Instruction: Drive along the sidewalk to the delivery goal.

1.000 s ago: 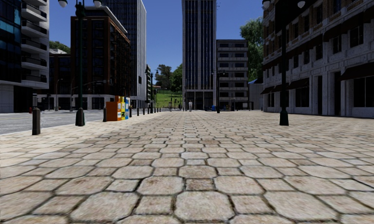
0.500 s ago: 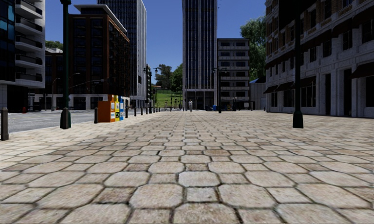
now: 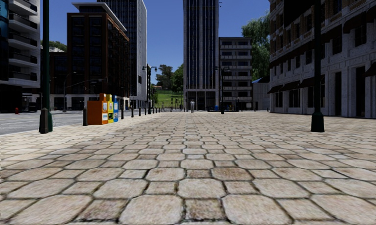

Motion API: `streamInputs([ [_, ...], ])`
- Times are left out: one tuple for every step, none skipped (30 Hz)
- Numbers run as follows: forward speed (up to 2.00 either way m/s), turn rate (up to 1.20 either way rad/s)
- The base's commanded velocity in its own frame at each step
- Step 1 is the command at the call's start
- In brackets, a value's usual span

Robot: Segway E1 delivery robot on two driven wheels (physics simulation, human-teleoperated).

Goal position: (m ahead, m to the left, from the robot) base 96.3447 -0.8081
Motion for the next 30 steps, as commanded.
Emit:
streamInputs([
  [2.00, 0.00],
  [2.00, 0.00],
  [2.00, 0.00],
  [2.00, 0.00],
  [2.00, 0.00],
  [2.00, 0.00],
  [2.00, 0.00],
  [2.00, 0.00],
  [2.00, 0.00],
  [2.00, 0.00],
  [2.00, 0.00],
  [2.00, 0.00],
  [2.00, 0.00],
  [2.00, 0.00],
  [2.00, 0.00],
  [2.00, 0.00],
  [2.00, 0.00],
  [2.00, 0.00],
  [2.00, 0.00],
  [2.00, 0.00],
  [2.00, 0.00],
  [2.00, 0.00],
  [2.00, 0.00],
  [2.00, 0.00],
  [2.00, 0.00],
  [2.00, 0.00],
  [2.00, 0.00],
  [2.00, 0.00],
  [2.00, 0.00],
  [2.00, 0.00],
])
